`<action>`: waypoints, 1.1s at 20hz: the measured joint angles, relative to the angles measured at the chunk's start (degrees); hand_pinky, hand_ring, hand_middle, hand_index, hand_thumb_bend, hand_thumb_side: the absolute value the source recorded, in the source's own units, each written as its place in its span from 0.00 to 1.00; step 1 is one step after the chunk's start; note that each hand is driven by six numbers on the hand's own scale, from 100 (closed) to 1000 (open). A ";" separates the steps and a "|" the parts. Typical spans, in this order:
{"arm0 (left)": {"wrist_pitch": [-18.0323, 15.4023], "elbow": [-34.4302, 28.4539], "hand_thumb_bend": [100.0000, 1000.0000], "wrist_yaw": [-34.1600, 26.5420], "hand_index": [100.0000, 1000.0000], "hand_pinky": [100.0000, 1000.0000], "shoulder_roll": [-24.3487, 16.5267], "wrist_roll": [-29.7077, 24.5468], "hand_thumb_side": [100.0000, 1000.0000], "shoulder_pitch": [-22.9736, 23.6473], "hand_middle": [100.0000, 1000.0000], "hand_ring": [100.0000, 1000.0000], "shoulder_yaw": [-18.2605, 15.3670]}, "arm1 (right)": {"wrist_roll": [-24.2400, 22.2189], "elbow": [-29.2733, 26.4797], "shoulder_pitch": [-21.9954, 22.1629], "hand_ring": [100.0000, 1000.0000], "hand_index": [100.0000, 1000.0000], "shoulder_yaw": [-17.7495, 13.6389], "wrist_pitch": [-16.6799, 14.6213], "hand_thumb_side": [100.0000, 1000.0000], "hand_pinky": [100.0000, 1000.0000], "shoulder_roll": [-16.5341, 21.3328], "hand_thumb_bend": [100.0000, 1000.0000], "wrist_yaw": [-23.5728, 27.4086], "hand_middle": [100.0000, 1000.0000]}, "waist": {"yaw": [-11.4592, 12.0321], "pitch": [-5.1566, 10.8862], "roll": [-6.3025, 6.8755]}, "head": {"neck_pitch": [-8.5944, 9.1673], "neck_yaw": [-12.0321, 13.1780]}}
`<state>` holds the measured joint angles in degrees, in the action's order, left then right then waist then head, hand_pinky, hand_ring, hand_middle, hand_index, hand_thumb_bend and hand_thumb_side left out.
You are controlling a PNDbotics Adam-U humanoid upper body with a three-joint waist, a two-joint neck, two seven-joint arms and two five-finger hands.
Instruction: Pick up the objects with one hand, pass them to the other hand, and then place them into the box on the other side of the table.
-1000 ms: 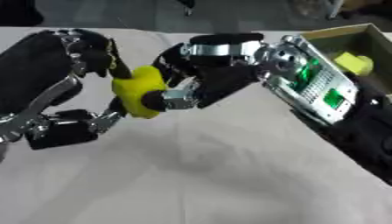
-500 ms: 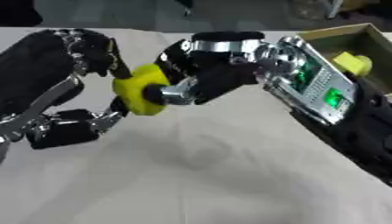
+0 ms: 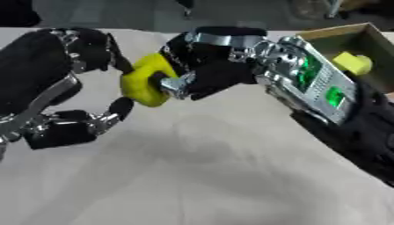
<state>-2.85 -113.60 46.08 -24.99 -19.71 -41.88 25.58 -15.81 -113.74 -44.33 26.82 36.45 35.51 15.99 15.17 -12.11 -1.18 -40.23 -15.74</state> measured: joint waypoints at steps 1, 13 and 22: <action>0.17 0.00 0.37 0.22 0.74 0.48 0.00 -0.07 0.00 0.02 0.62 0.57 -0.02 | 0.15 0.00 0.00 0.77 0.56 0.00 -0.01 0.16 0.87 0.00 0.00 0.00 0.53 | 0.00 0.00 0.00 | 0.00 0.00; 2.01 0.41 0.64 1.74 0.87 0.64 -0.16 -0.28 0.30 1.60 0.77 0.71 -0.41 | 0.72 0.00 0.85 0.77 0.59 -0.55 -0.16 0.17 0.87 0.11 0.00 0.21 0.56 | -0.10 0.00 0.00 | 0.00 -0.39; 5.41 0.72 0.63 0.77 0.85 0.60 -1.87 2.46 0.32 4.11 0.75 0.69 -2.20 | -0.37 0.00 2.61 0.78 0.58 -1.91 -1.79 0.17 0.87 1.93 0.00 0.35 0.57 | -0.09 0.00 0.00 | 0.13 -0.80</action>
<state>2.56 -112.88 46.85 -26.86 -17.24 -37.76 23.37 -16.18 -113.74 -41.72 24.91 34.66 37.44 16.34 15.09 -12.11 -1.18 -40.10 -16.54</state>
